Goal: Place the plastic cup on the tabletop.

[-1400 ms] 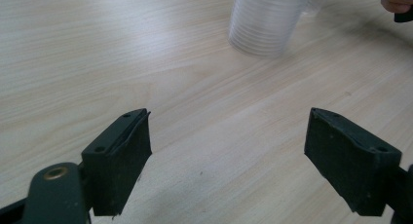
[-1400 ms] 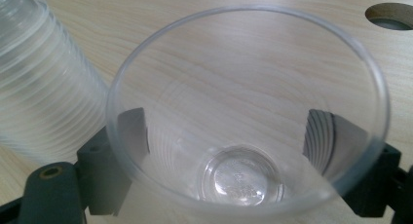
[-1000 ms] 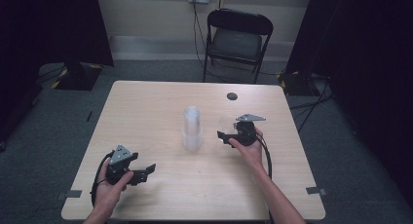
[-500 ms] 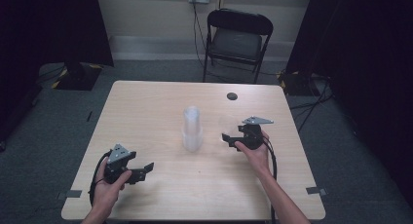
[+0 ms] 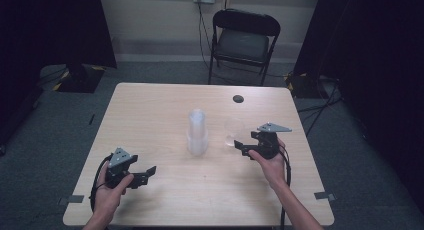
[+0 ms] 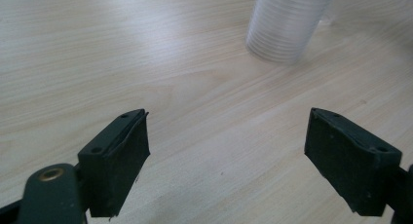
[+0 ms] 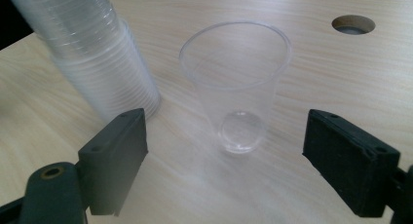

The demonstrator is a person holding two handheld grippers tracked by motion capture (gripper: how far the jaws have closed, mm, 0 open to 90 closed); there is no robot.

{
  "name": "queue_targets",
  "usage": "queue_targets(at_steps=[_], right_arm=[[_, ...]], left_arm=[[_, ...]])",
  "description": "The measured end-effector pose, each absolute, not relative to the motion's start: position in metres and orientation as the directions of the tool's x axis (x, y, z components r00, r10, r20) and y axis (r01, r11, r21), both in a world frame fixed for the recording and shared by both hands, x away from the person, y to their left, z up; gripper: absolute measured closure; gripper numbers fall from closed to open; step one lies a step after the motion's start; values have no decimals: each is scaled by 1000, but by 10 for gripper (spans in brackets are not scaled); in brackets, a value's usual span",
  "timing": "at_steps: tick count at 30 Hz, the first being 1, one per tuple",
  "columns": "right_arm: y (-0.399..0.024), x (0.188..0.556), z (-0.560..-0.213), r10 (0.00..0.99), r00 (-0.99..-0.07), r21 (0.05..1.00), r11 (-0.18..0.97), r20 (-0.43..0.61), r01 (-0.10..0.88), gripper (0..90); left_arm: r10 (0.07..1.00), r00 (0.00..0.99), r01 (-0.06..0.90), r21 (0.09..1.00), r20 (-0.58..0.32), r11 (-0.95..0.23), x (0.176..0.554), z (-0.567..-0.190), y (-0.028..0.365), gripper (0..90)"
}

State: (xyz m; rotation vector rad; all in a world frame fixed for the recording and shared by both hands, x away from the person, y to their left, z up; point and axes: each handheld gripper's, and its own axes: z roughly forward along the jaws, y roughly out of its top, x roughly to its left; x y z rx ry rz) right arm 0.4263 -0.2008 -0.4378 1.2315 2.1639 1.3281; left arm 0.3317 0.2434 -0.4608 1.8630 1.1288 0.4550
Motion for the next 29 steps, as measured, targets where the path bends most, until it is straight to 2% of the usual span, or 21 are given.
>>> queue_targets(at_steps=[15,22,29], right_arm=[[-224,383,-432,810,-561,833,188,168,520,146],[-238,360,-437,827,-540,841,175,157,512,171],[-253,358,-451,849,-501,825,156,170,544,169]], left_arm=[[856,498,536,825,-138,-180,331,-462,244,162],[858,498,532,826,-126,-188,330,-461,245,162],[845,526,513,828,-93,-228,329,-459,240,161]])
